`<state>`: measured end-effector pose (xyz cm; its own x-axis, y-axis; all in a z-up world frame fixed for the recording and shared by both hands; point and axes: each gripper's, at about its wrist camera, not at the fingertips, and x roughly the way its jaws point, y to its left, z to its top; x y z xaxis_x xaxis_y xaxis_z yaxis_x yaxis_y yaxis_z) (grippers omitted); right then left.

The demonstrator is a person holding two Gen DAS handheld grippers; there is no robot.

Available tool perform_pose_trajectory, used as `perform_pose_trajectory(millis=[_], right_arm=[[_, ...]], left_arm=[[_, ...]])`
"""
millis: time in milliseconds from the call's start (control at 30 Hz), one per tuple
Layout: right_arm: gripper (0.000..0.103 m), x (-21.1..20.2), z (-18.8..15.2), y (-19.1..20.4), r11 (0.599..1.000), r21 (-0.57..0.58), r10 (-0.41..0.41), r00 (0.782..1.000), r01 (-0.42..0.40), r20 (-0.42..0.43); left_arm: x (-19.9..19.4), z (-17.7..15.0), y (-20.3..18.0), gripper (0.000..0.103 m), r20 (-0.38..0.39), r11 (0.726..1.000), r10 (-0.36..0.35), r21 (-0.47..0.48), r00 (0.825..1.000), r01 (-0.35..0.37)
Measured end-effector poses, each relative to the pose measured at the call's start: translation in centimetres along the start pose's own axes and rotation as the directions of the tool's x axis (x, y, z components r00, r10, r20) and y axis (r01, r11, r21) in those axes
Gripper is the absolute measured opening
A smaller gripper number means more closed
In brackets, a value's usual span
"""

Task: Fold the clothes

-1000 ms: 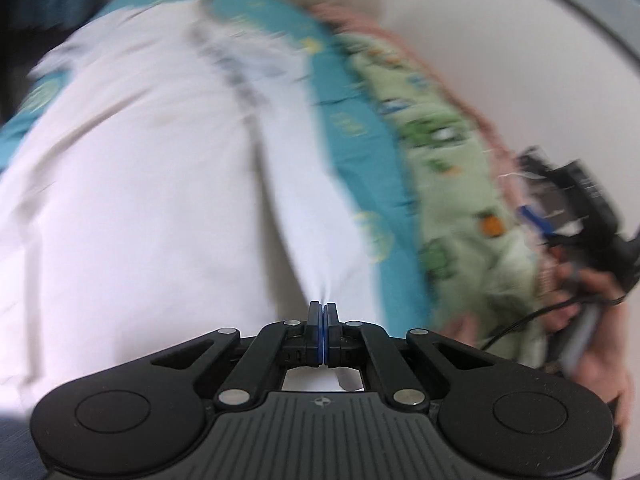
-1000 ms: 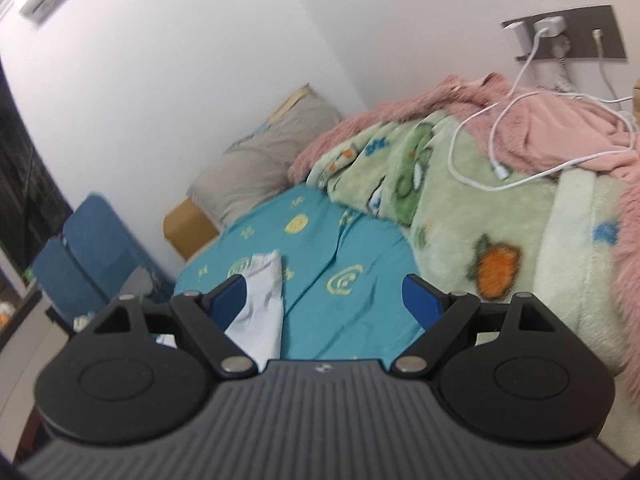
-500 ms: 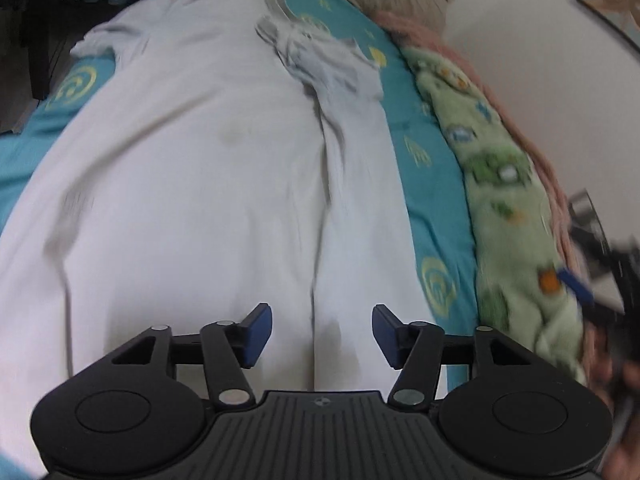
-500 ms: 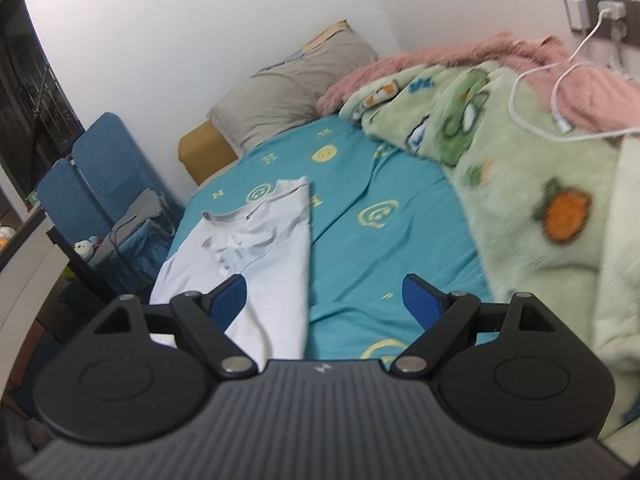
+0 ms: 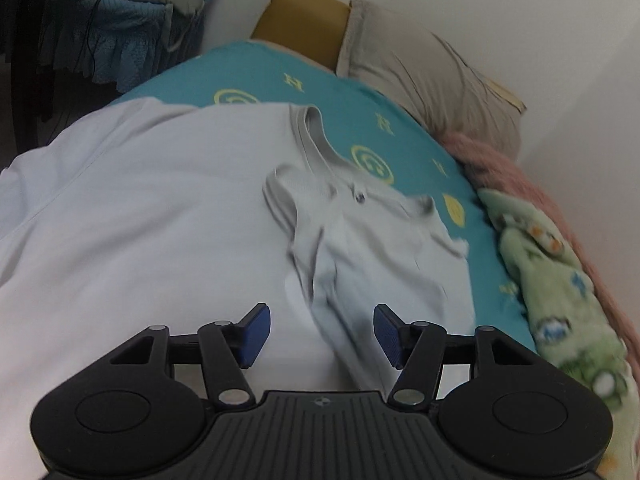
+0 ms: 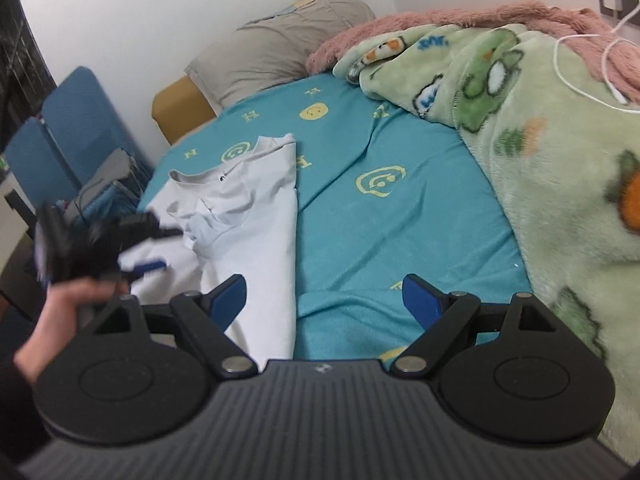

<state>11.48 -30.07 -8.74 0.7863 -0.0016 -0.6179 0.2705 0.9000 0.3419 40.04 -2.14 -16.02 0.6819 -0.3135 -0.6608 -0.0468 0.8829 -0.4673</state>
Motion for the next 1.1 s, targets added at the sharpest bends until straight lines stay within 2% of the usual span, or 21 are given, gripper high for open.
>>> perform_pose_trajectory(millis=[67,100,133,200,333,433,533,600,667,700,767,833,900,1033,1100], right_arm=[[0.086,1.1,0.0,0.1,1.0,-0.01,-0.002,1.0,0.001,-0.009],[0.086,1.6,0.0,0.1,1.0,-0.014,-0.006,1.0,0.006,-0.016],[0.086,2.1,0.0,0.0,1.0,-0.012,-0.008,1.0,0.008,-0.024],[0.086,3.1,0.0,-0.2,1.0,-0.003,-0.009,0.999,0.009,-0.044],[0.086,3.7,-0.1,-0.3,1.0,0.006,-0.014,0.998,0.014,-0.061],[0.086,3.5,-0.3,-0.1,1.0,0.001,-0.014,0.998,0.014,-0.064],[0.086,3.4,-0.4,0.0,1.0,-0.003,-0.015,0.998,0.014,-0.067],[0.086,3.0,-0.5,0.0,1.0,-0.001,-0.013,0.998,0.013,-0.066],[0.086,2.7,-0.5,0.1,1.0,0.001,-0.011,0.998,0.012,-0.068],[0.086,2.6,-0.6,0.2,1.0,0.002,-0.008,0.998,0.008,-0.07],[0.086,2.4,-0.7,0.4,1.0,-0.005,-0.002,0.997,0.002,-0.072],[0.086,2.3,-0.9,0.6,1.0,-0.017,-0.002,0.997,0.0,-0.075],[0.086,2.5,-1.0,0.8,1.0,-0.022,-0.002,0.997,0.0,-0.081],[0.086,3.1,-1.1,1.0,1.0,-0.021,0.0,0.996,-0.002,-0.094],[0.086,3.5,-1.2,1.1,1.0,-0.022,-0.001,0.995,-0.001,-0.1]], left_arm=[[1.9,0.7,0.0,0.054,0.001,1.0,-0.005,-0.006,1.0,0.005],[2.7,0.9,-0.1,0.044,-0.001,1.0,-0.001,0.006,1.0,0.001],[3.3,0.9,-0.2,0.027,-0.004,1.0,0.01,0.028,1.0,-0.01],[3.8,1.0,-0.4,0.013,-0.005,0.998,0.008,0.065,1.0,-0.007],[1.2,1.2,-0.3,0.008,0.025,0.993,-0.052,0.103,0.998,0.049],[-1.7,1.3,0.8,0.008,-0.001,0.992,-0.111,0.067,0.994,0.11],[-3.9,0.6,2.4,0.008,-0.061,0.993,-0.095,0.061,0.994,0.098],[-4.4,-0.1,3.5,0.008,-0.12,0.995,-0.05,0.074,0.992,0.06],[-4.2,-0.7,4.8,0.009,-0.179,0.996,-0.004,0.09,0.984,0.02],[-4.1,-0.7,5.5,0.01,-0.187,0.997,-0.01,0.073,0.982,0.024],[-4.1,-0.3,6.9,0.026,-0.173,0.998,-0.047,0.024,0.984,0.051],[-4.1,0.7,8.1,0.057,-0.129,0.998,-0.069,-0.017,0.989,0.067],[-3.6,2.0,9.0,0.068,-0.079,0.997,-0.059,-0.058,0.995,0.055],[-0.2,5.0,8.9,0.07,-0.04,0.995,-0.054,-0.089,0.998,0.051],[1.4,5.7,8.0,0.07,-0.033,0.998,-0.049,-0.045,0.998,0.047]])
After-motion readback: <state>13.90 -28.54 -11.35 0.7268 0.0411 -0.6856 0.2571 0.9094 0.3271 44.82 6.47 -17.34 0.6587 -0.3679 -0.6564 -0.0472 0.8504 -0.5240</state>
